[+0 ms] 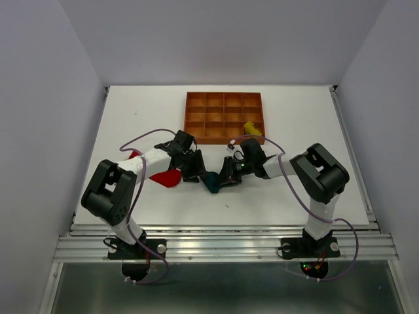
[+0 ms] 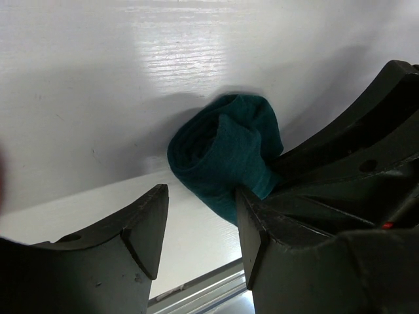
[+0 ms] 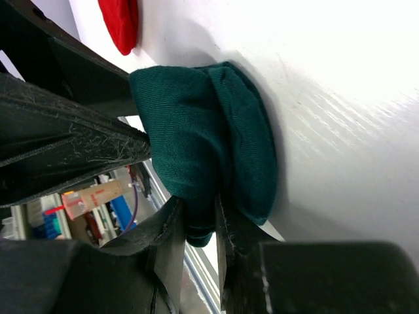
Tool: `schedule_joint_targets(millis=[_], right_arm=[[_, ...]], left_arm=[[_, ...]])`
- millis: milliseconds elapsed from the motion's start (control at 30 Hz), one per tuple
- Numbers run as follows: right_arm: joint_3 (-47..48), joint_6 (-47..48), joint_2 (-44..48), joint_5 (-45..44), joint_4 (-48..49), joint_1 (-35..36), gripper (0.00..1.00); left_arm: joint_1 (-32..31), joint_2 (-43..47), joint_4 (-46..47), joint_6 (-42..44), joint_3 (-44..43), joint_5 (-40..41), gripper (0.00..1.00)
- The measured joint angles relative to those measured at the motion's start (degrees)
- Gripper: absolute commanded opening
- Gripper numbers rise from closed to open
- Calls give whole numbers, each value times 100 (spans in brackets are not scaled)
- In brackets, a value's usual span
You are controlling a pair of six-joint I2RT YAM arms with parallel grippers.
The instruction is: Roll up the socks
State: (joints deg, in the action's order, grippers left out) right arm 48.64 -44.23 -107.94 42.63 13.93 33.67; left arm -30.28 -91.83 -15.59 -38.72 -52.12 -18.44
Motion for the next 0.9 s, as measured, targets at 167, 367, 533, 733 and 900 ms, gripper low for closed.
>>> schedule_joint_targets(millis=[167, 367, 533, 733, 900], right_arm=[[-15, -177, -59, 68, 9, -116, 17], [-48, -317, -136, 142, 66, -186, 22], [-48, -339, -155, 168, 70, -223, 32], [-35, -247, -146, 164, 26, -262, 56], [2, 382, 315, -63, -216, -247, 80]], left_arm=[[-15, -166, 13, 0, -125, -50, 55], [-103, -343, 22, -7, -282, -15, 49], [-240, -529, -55, -9, -518, 173, 39], [-328, -719, -184, -94, -769, 387, 27], [-675, -981, -678, -153, -1364, 1027, 22]])
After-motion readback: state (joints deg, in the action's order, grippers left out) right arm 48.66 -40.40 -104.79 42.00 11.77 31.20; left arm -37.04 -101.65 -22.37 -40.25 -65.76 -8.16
